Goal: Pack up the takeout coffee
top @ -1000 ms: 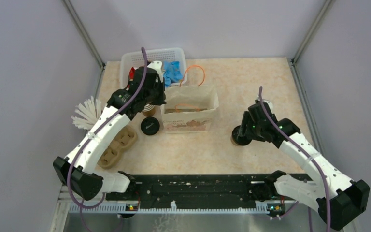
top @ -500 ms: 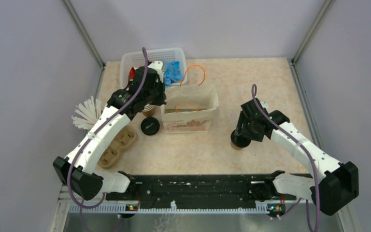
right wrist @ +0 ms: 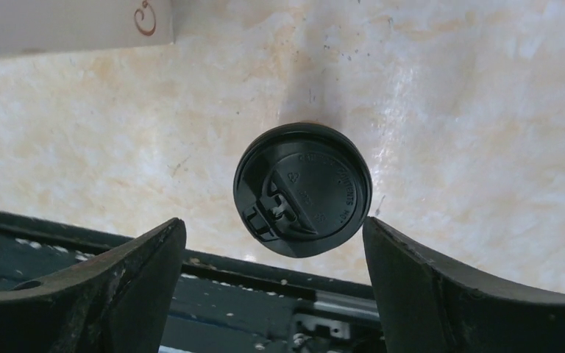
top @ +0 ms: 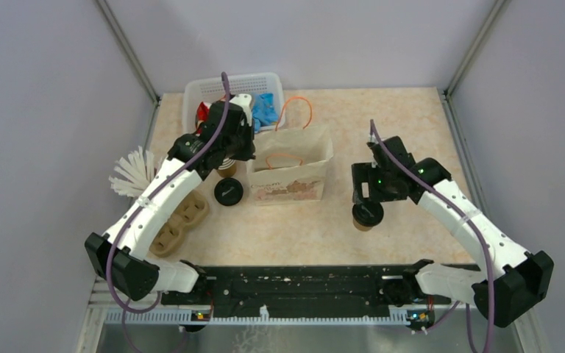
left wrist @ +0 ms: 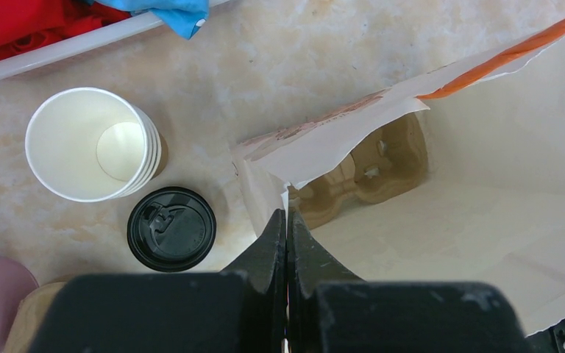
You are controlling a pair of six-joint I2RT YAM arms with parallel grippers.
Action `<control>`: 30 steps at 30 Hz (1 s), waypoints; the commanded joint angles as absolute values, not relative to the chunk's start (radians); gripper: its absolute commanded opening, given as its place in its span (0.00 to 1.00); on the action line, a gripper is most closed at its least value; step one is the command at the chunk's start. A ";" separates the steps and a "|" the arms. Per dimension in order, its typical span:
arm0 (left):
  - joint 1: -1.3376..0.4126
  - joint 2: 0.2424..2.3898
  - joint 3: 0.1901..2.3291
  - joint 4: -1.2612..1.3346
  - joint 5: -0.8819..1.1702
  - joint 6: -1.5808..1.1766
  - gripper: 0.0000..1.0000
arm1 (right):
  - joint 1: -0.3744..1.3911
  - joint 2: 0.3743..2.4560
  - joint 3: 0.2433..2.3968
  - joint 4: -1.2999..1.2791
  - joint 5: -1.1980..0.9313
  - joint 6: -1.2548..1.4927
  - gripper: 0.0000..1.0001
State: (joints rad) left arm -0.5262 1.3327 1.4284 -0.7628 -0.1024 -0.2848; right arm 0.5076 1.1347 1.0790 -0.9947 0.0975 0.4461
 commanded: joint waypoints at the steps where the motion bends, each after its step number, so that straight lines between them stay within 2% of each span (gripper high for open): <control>1: -0.526 1.328 1.461 -0.729 -0.093 -0.274 0.00 | 0.500 1.143 1.150 -0.980 0.027 0.081 0.89; 5: -0.526 1.325 1.470 -0.735 -0.079 -0.281 0.01 | 0.438 1.254 1.237 -1.153 0.172 0.381 0.93; 8: -0.527 1.320 1.470 -0.730 -0.073 -0.291 0.02 | 0.437 1.326 1.258 -1.292 0.117 0.593 0.91; 10: -0.526 1.325 1.475 -0.727 -0.060 -0.292 0.02 | 0.447 1.321 1.246 -1.278 0.042 0.705 0.92; 14: -0.526 1.333 1.489 -0.730 -0.057 -0.279 0.02 | 0.504 1.223 1.188 -1.183 0.106 1.020 0.99; 18: -0.525 1.322 1.482 -0.729 -0.061 -0.273 0.02 | 0.528 1.234 1.164 -1.221 0.137 1.271 0.99; 23: -0.525 1.299 1.467 -0.725 -0.051 -0.276 0.02 | 0.563 1.327 1.208 -1.319 0.198 1.352 0.99; 30: -0.525 1.287 1.451 -0.719 -0.050 -0.271 0.03 | 0.572 1.343 1.162 -1.265 0.263 1.346 0.97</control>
State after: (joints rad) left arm -0.5262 1.3277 1.4475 -0.7631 -0.0635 -0.2852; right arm 0.5636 1.3491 1.1709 -1.2678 0.1879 1.3041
